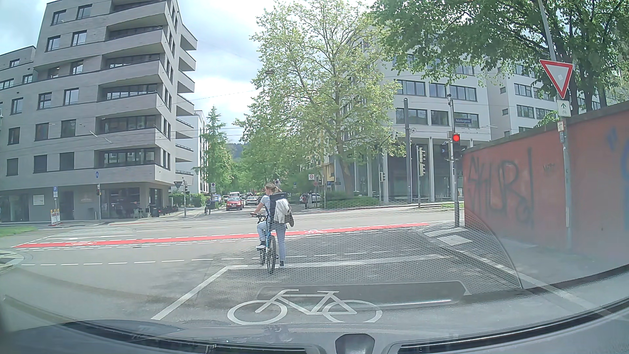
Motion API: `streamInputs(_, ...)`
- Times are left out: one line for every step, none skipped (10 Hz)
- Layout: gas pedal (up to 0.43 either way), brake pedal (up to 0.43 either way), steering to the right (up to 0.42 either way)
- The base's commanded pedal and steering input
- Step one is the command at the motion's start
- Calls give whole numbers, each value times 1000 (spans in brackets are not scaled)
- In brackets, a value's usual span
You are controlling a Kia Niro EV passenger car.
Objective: Follow the waypoints while adhering to traffic rules and regulations
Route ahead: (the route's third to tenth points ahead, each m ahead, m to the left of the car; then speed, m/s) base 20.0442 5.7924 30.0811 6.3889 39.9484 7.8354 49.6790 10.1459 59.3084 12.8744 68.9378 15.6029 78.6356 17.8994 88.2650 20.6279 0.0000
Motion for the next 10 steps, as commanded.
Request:
streamInputs(0,226,-8)
streamInputs(0,226,-8)
streamInputs(0,226,-8)
streamInputs(0,226,-8)
streamInputs(0,226,-8)
streamInputs(0,226,-8)
streamInputs(0,226,-8)
streamInputs(0,226,-8)
streamInputs(0,226,-8)
streamInputs(0,226,-8)
